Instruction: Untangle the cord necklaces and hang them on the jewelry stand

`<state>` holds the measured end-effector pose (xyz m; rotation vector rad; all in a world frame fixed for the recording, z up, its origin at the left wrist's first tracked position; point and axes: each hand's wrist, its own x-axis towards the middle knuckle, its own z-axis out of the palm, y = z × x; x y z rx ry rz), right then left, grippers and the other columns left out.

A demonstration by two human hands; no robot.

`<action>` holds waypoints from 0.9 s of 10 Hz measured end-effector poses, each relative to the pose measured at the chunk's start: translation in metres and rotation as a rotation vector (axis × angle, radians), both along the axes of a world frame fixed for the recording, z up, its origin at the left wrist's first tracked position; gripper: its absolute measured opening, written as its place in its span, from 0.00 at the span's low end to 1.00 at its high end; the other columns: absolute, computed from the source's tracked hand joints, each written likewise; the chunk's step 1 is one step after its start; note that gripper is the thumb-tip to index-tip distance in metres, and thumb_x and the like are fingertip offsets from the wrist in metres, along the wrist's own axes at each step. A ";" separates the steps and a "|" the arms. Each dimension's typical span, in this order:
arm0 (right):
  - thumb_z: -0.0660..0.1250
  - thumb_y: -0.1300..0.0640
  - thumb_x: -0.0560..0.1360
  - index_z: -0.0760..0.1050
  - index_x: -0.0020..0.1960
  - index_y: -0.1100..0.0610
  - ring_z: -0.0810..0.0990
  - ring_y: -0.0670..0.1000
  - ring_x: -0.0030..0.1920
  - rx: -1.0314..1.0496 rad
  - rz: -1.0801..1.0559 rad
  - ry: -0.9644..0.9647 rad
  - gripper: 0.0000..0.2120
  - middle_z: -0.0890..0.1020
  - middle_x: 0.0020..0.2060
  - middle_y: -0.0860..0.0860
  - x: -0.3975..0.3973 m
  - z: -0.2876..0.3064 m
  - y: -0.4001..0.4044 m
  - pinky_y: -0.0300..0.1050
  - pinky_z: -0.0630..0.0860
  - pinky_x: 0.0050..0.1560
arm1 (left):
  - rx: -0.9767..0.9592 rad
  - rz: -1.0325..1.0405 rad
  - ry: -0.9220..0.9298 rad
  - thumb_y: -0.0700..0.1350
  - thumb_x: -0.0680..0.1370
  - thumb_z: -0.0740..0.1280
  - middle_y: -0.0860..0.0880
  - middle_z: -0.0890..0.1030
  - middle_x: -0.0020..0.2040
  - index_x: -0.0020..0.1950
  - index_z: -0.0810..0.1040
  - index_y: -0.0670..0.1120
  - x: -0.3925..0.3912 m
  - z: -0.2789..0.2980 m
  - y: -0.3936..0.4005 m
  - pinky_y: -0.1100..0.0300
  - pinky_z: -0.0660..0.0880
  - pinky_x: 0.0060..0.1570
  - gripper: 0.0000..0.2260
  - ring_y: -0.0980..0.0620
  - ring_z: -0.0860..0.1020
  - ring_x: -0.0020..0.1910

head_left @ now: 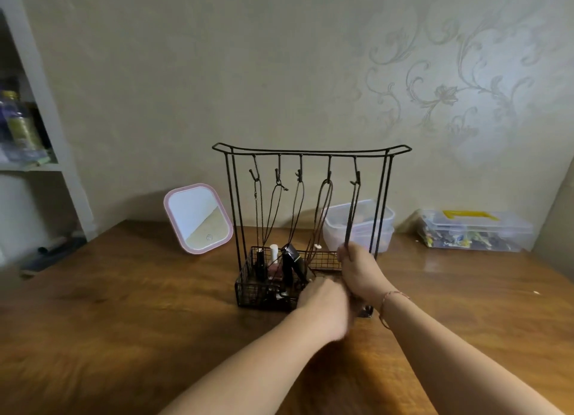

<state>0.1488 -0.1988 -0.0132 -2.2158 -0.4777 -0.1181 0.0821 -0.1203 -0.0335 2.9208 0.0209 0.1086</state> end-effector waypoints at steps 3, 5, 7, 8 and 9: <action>0.57 0.66 0.80 0.77 0.49 0.62 0.78 0.56 0.48 -0.357 -0.037 0.029 0.09 0.80 0.48 0.59 -0.010 0.000 0.013 0.43 0.70 0.45 | -0.088 -0.122 -0.241 0.51 0.79 0.64 0.48 0.63 0.75 0.78 0.54 0.47 -0.046 -0.025 0.025 0.55 0.60 0.74 0.31 0.48 0.62 0.74; 0.57 0.60 0.80 0.72 0.53 0.59 0.76 0.57 0.54 -0.394 -0.094 -0.160 0.06 0.78 0.51 0.56 -0.028 -0.016 0.003 0.48 0.74 0.51 | -0.054 -0.215 -0.179 0.53 0.81 0.61 0.51 0.51 0.80 0.80 0.51 0.48 -0.070 -0.031 0.050 0.59 0.52 0.76 0.31 0.52 0.49 0.79; 0.59 0.54 0.81 0.71 0.61 0.62 0.73 0.59 0.61 -0.375 -0.153 -0.421 0.13 0.79 0.55 0.57 -0.045 -0.046 -0.010 0.52 0.71 0.63 | -0.045 -0.195 -0.160 0.55 0.81 0.59 0.53 0.56 0.79 0.76 0.62 0.51 -0.095 -0.031 0.061 0.58 0.51 0.75 0.24 0.53 0.53 0.78; 0.61 0.55 0.80 0.65 0.72 0.65 0.65 0.60 0.72 -0.405 -0.184 -0.422 0.24 0.74 0.67 0.61 -0.051 -0.062 -0.017 0.53 0.62 0.74 | -0.064 -0.191 -0.077 0.55 0.83 0.57 0.52 0.59 0.78 0.76 0.64 0.50 -0.105 -0.033 0.060 0.56 0.51 0.75 0.22 0.52 0.55 0.77; 0.58 0.63 0.78 0.51 0.78 0.63 0.48 0.56 0.79 -0.452 -0.135 -0.332 0.31 0.58 0.78 0.58 -0.069 -0.070 -0.025 0.46 0.47 0.77 | -0.055 -0.254 -0.029 0.55 0.83 0.56 0.52 0.60 0.78 0.76 0.63 0.51 -0.120 -0.028 0.058 0.54 0.51 0.75 0.22 0.52 0.54 0.77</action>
